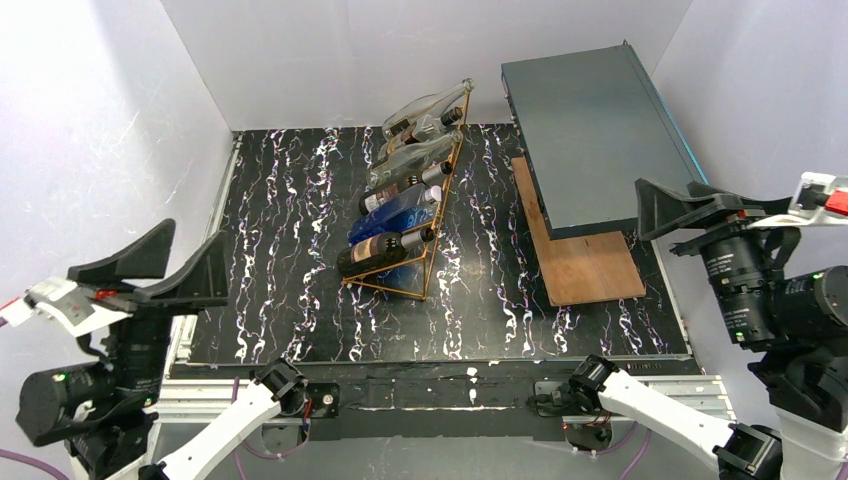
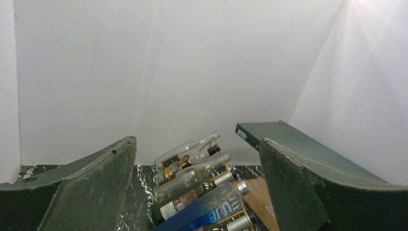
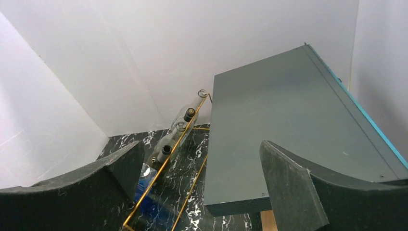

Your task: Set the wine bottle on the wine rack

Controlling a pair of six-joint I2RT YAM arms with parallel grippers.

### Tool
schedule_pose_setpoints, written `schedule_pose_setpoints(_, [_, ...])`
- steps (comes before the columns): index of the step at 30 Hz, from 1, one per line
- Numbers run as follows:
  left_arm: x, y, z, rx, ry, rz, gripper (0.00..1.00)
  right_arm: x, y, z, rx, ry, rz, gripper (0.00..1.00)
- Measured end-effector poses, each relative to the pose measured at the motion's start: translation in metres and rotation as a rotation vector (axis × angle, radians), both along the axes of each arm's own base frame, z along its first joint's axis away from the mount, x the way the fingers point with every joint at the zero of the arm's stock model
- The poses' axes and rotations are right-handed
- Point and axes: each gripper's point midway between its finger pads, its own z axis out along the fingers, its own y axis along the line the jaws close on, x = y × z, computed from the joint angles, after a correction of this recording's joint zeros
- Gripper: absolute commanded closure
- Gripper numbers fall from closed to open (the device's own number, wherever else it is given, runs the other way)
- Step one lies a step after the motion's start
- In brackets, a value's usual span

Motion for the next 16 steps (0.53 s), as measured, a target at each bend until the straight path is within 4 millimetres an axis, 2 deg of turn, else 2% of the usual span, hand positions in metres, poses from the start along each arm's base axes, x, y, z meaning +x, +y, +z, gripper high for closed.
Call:
schedule_pose_setpoints(7, [-0.020,0.023,0.007,-0.062,-0.054,0.029,0.02,-0.007,-0.017,0.006,0.017,0.002,-0.043,0.02])
schedule_pose_setpoints(12, [-0.020,0.025,0.007,-0.067,-0.055,0.037,0.02,-0.007,-0.017,0.002,0.003,0.014,-0.044,0.02])
schedule_pose_setpoints(16, [-0.020,0.026,0.007,-0.066,-0.054,0.042,0.02,-0.003,-0.009,-0.006,-0.022,0.029,-0.025,0.02])
